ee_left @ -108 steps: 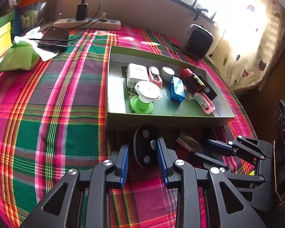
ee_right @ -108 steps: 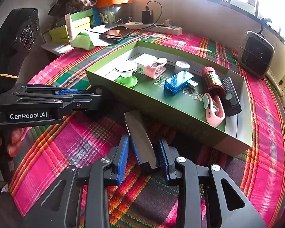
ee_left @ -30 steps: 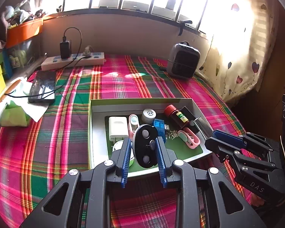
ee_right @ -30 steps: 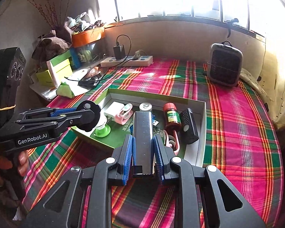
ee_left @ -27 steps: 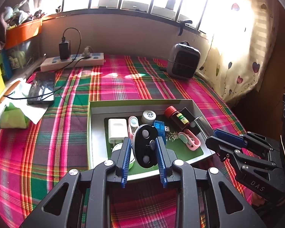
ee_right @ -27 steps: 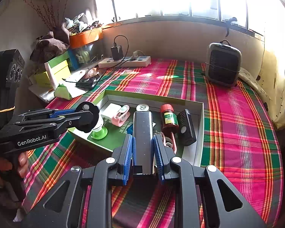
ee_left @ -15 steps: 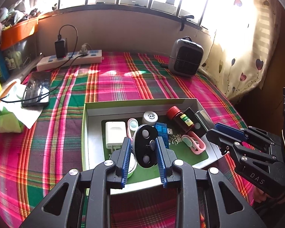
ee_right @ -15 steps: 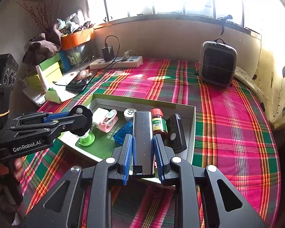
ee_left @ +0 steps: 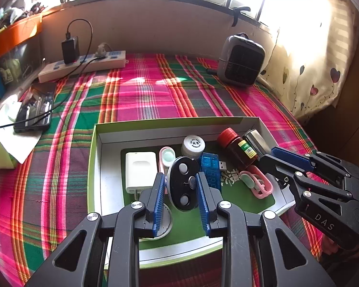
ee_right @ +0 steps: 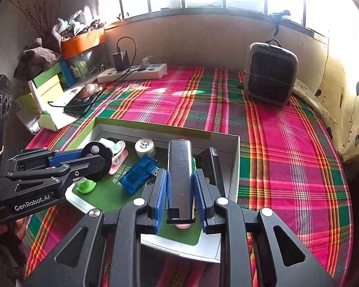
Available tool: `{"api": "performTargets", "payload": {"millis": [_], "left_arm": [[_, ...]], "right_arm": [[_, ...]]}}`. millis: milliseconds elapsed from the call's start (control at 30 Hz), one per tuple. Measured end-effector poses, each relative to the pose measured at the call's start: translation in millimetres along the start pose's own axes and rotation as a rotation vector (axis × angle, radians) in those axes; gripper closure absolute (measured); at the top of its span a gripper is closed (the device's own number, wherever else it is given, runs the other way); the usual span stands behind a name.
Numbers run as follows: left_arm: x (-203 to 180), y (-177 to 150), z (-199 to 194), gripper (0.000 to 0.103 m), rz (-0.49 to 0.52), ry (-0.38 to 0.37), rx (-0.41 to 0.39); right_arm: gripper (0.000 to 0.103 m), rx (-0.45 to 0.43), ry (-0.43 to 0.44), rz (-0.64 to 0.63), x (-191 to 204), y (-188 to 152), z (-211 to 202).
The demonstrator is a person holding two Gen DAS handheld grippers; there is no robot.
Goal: Organize rigid objects
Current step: 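Carry the key fob with the left tool while the right tool carries the grey case into the box, then lower and open the left tool releasing the key fob while the right tool releases the grey case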
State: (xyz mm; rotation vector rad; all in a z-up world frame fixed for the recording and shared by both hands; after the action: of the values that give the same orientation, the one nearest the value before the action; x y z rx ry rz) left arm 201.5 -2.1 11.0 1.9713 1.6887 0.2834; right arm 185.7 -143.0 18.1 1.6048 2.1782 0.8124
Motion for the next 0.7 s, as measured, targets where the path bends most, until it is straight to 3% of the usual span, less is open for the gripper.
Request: {"api": "performTargets", "payload": {"millis": [700], "left_arm": [[3, 1, 16, 0.078, -0.006, -0.003, 0.035]], "right_arm": [[0.079, 0.037, -0.061, 0.044, -22, 2, 16]]}}
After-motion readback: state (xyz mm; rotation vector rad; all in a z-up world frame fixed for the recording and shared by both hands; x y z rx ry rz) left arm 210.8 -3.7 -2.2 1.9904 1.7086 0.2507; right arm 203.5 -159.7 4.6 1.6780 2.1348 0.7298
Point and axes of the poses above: each gripper's, at about its wrist camera, not at the fingertips, and z roughly the way its jaws point, x to its left, y to its top, the point moved 4 cm from there along z, roughly the way its jaws point, and after that the axes turned 8 degrees about x, right-handed, at the moved point
